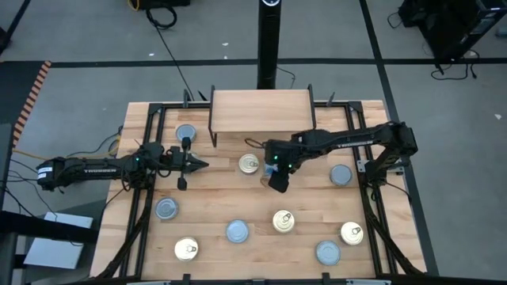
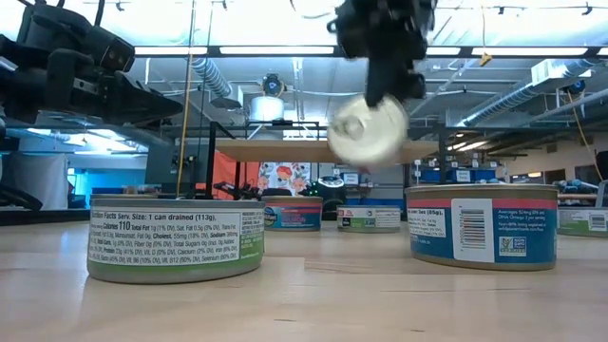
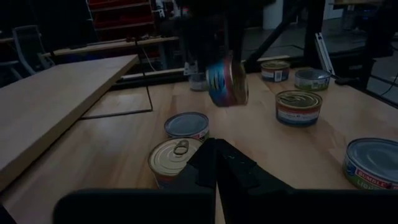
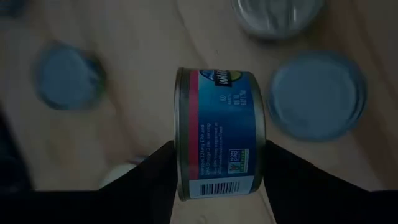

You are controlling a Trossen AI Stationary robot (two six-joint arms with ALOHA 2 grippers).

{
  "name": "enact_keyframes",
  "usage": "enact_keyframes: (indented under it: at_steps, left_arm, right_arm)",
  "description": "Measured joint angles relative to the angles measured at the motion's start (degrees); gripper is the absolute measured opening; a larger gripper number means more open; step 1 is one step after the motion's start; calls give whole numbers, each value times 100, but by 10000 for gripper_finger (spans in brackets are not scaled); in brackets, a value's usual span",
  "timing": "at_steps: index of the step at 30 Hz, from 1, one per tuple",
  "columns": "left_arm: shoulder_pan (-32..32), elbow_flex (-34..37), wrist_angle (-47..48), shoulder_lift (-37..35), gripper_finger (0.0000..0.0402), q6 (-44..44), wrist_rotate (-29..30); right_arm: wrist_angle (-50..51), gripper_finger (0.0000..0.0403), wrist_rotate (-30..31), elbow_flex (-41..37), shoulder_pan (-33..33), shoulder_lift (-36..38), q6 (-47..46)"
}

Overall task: Stack canned seafood by type on shelf
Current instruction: Put the blue pink tuna can on the shelf

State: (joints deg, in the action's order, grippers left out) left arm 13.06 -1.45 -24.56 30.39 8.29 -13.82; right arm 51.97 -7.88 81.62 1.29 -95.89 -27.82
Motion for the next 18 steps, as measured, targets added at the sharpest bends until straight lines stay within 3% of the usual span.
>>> enact_keyframes:
  at_steps: [10, 18]
  left_arm:
    - [0, 0, -85, 0, 8, -83, 0]
    - [0, -2, -101, 4, 8, -87, 2]
  right_arm:
    - [-1934, 207, -165, 455, 1490, 50, 85]
    - [-4135, 207, -1529, 453, 2637, -794, -448]
